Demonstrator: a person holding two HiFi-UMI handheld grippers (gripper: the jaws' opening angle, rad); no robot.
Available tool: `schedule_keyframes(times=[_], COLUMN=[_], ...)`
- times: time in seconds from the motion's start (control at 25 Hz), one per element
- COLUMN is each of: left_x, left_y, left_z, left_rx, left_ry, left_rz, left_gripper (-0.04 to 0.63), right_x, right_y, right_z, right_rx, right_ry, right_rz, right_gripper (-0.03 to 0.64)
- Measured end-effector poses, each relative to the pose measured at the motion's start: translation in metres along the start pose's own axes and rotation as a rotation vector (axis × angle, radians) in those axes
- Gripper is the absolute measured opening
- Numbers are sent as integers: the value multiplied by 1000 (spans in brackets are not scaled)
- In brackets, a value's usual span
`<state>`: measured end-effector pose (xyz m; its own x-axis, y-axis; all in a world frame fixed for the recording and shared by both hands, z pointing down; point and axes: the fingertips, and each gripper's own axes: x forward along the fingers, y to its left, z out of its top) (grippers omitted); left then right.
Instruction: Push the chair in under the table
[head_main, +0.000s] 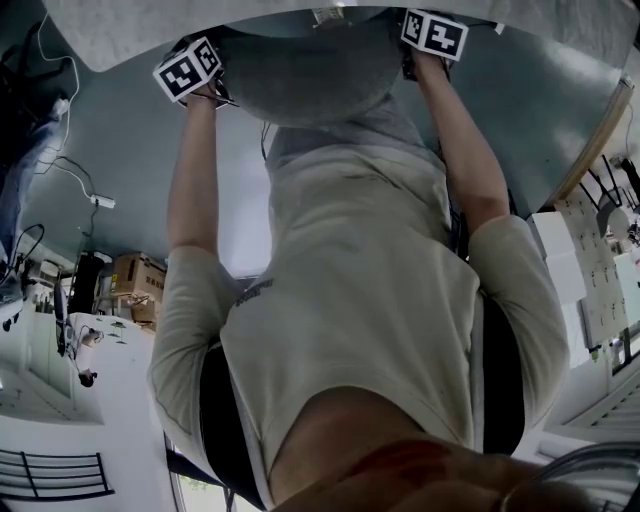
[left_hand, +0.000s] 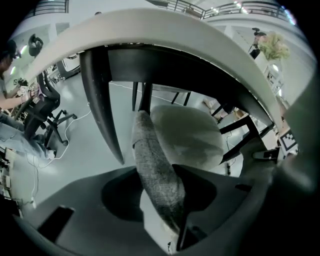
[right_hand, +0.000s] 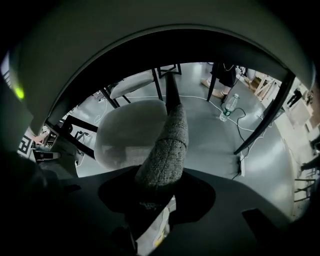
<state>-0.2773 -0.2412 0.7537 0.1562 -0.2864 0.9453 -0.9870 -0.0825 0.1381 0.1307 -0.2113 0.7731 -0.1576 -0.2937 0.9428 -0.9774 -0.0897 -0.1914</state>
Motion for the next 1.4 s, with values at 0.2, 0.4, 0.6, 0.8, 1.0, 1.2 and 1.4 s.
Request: schedule_keyframes(times=[0.2, 0.4, 0.6, 0.8, 1.0, 1.2, 1.4], left_x=[4, 6, 6, 6, 6, 2, -16], left_y=[-2, 1, -1, -5, -7, -4, -9], left_z=[8, 12, 12, 11, 5, 5, 5], left_rx=[29, 37, 38, 21, 21, 51, 50], left_ry=[3, -1, -2, -4, 3, 5, -5], left_rz=[6, 0, -8, -37, -39, -1, 27], left_gripper=[167, 170, 178, 198, 213, 230, 230], right_x=[1, 3, 2, 3, 5, 2, -12], right_y=[0, 2, 2, 2, -1, -1, -2], right_z=[1, 2, 2, 0, -6, -7, -7], right_rx=[8, 11, 2, -11, -16, 4, 3], right_ry=[-20, -26, -19, -2, 29, 27, 34], right_rz=[8, 11, 18, 30, 24, 34, 23], right_gripper=[176, 181, 187, 215, 241, 250, 250])
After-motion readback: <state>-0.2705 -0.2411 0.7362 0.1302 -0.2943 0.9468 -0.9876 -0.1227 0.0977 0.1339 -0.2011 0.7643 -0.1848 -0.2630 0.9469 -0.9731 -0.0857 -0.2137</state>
